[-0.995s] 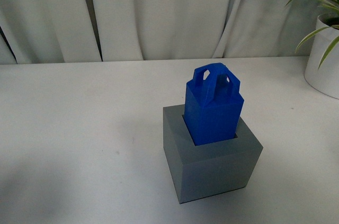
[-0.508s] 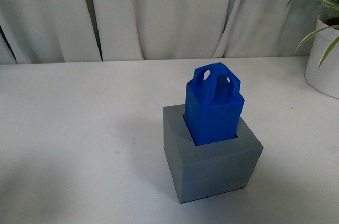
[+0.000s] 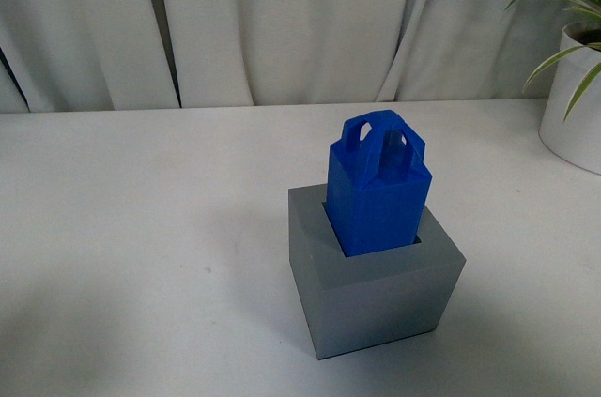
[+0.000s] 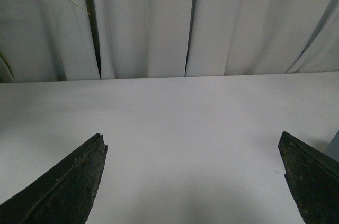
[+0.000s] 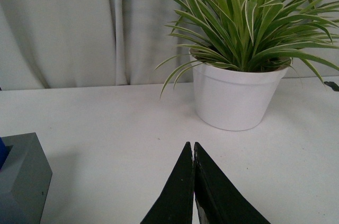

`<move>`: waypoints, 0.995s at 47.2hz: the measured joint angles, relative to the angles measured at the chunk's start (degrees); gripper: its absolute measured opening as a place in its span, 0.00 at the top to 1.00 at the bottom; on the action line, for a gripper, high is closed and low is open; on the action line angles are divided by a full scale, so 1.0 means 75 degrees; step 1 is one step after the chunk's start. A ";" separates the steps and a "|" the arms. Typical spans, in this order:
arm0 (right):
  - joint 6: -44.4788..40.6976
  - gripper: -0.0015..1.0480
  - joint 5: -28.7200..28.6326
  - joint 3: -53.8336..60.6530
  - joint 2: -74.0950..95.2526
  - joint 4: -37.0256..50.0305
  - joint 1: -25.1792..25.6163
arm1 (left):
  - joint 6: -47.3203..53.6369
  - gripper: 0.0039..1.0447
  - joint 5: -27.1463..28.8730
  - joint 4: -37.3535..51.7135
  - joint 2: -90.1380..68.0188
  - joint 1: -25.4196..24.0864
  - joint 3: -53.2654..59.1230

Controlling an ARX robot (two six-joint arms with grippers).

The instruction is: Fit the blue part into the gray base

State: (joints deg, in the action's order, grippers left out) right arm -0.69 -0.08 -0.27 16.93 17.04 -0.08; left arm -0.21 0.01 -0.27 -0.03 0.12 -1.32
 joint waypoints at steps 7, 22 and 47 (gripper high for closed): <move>0.0000 0.98 0.0000 0.0000 -0.0455 -0.0440 0.0000 | 0.0000 0.06 0.0000 0.0000 0.0000 0.0000 0.0000; 0.0000 0.98 0.0000 -0.0009 -0.1358 -0.1489 0.0000 | 0.0000 0.06 0.0000 0.0000 0.0000 0.0000 0.0000; -0.0003 0.83 -0.0006 -0.0009 -0.2226 -0.2256 0.0000 | 0.0000 0.06 0.0000 0.0000 0.0000 0.0000 0.0000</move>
State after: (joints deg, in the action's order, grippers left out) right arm -0.71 -0.12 -0.34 0.23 0.12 -0.08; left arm -0.21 0.01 -0.27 -0.03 0.12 -1.32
